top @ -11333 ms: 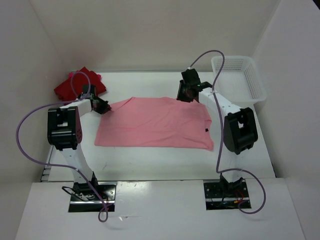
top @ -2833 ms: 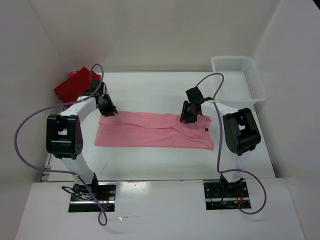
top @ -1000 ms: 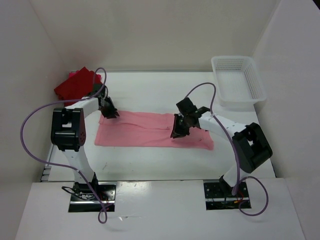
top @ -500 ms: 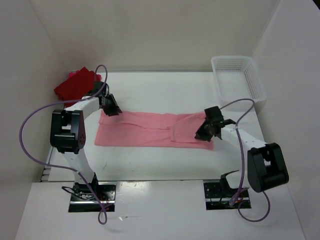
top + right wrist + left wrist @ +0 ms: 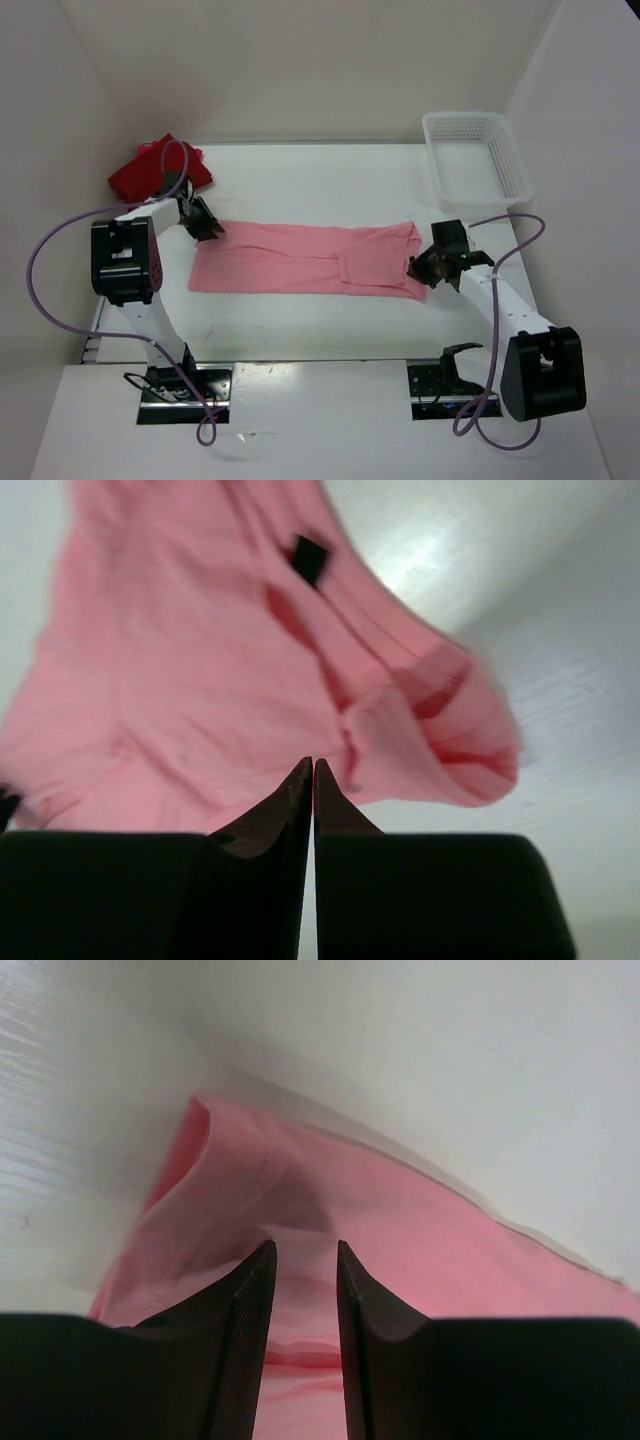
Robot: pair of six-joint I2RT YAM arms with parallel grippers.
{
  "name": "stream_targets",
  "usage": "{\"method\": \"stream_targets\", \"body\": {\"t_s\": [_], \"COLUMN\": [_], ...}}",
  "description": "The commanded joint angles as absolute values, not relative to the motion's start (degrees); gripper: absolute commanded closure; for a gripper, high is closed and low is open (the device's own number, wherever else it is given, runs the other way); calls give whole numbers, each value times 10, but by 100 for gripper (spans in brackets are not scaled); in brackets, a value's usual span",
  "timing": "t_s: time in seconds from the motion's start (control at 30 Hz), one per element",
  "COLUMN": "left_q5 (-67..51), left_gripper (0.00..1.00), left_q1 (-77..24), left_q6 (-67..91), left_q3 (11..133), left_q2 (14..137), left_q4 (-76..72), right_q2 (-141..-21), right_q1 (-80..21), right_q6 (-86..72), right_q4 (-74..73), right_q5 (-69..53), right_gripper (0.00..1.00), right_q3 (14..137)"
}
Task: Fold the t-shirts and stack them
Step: Fold the other side of the tshirt into a rectangle
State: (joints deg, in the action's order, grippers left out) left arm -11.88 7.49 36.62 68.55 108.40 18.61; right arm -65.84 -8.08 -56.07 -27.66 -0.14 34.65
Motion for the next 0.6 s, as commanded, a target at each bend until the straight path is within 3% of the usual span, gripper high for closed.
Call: {"method": "stream_targets", "body": {"t_s": [0.0, 0.17, 0.33, 0.57], "left_q5": [-115, -115, -115, -116], "left_gripper": [62, 62, 61, 59], "left_q1": [76, 26, 15, -46], "left_q6": [364, 364, 370, 361], "left_q3": [693, 728, 746, 818], "left_q2": [1046, 1041, 1070, 1093], "left_q4": [197, 202, 185, 185], "right_q2": [-632, -742, -834, -945], "right_q1": [-78, -78, -61, -34], "right_q6": [-544, -498, -422, -374], "right_q4": [-294, -244, -196, -178], "right_q5": [25, -21, 9, 2], "right_gripper": [94, 94, 76, 74], "right_q3": [424, 481, 533, 590]}}
